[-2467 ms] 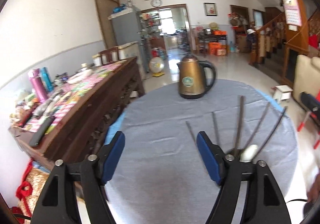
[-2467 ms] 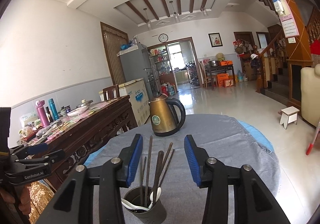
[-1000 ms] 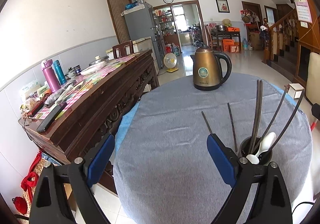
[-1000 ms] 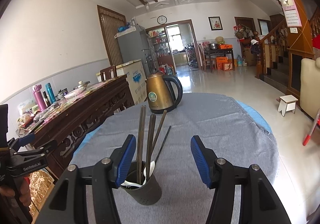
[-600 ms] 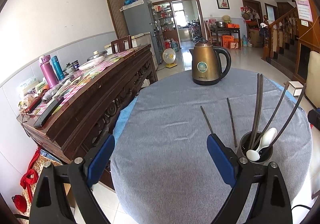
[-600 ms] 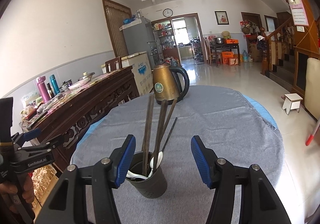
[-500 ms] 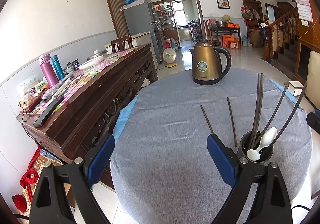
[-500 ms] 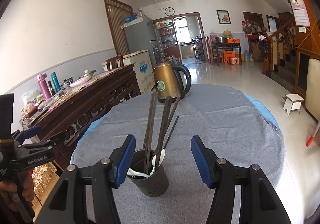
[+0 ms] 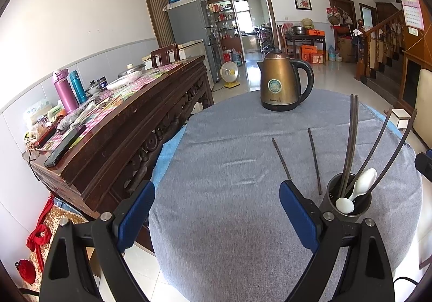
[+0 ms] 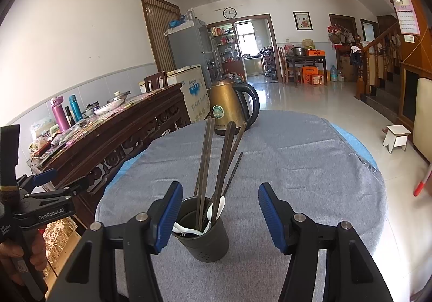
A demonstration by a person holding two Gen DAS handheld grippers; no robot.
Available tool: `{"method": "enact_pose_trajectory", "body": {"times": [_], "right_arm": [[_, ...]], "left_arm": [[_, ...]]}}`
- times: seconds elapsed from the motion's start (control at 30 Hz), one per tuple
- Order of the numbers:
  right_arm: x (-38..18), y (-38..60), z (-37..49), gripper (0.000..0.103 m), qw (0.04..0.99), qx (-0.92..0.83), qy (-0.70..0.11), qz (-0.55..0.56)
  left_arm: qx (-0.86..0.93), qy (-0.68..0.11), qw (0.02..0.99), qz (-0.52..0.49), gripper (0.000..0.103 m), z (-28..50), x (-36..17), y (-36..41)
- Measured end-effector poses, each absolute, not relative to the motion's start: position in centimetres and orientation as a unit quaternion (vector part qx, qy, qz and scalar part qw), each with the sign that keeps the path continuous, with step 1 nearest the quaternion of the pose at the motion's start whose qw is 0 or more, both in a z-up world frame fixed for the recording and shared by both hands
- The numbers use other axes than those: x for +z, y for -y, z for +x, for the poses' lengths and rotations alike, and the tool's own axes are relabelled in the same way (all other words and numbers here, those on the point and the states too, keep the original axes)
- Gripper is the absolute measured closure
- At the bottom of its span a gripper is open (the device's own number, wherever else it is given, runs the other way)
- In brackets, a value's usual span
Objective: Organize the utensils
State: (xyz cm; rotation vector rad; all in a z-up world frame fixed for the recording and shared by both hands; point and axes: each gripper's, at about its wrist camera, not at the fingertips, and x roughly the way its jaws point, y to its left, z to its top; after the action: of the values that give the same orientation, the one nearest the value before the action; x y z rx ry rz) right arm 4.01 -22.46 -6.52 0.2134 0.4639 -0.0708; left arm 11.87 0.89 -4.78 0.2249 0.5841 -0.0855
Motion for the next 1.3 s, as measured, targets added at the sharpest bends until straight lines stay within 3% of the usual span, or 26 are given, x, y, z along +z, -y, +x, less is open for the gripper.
{"method": "enact_pose_trajectory", "body": {"times": [1.3], "right_arm": [[-9.0, 27.4, 5.1, 0.04, 0.948, -0.072, -0.261, 0.17]], "left_arm": [[-0.041, -0.325, 0.938, 0.114, 0.01, 14.2, -7.7, -0.5]]}}
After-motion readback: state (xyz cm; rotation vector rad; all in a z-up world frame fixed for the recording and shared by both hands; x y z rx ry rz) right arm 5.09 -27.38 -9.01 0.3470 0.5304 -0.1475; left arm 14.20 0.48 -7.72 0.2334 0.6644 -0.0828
